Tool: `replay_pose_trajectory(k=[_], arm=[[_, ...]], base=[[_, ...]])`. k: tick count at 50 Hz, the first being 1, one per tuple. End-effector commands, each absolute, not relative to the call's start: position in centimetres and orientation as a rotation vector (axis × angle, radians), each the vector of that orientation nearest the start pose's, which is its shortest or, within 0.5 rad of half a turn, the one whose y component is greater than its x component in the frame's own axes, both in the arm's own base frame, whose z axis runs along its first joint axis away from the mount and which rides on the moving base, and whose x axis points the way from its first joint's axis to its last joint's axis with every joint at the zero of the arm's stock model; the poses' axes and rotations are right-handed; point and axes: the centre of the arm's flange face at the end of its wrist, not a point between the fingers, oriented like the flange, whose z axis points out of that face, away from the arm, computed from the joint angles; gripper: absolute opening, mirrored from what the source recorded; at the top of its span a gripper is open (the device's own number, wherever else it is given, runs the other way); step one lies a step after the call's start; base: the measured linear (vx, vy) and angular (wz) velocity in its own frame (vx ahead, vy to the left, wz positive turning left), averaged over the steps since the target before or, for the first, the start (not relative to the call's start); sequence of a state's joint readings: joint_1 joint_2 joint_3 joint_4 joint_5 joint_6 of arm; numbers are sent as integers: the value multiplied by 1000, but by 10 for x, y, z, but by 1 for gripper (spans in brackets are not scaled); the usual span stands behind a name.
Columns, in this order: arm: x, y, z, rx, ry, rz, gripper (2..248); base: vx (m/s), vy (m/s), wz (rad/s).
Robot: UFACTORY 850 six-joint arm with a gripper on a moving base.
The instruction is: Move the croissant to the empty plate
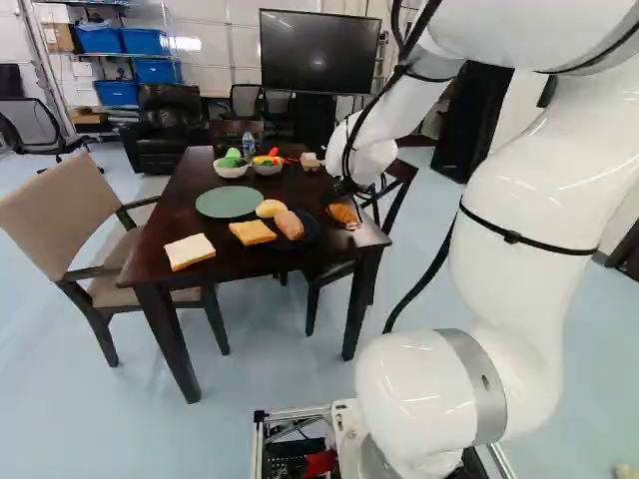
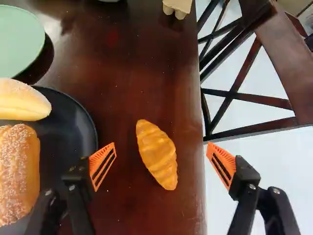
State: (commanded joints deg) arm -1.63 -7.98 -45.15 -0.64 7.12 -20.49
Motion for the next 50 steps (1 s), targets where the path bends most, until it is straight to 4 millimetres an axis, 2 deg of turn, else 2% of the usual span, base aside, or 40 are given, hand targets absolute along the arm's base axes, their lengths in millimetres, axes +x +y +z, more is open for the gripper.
replay_pose_trajectory(k=[16,50], arm=[[494,-21,452,-3026,-498,-1198,247],[489,-33,481,-3086,-496,-1024,247]], base=[[0,0,0],[0,0,0]])
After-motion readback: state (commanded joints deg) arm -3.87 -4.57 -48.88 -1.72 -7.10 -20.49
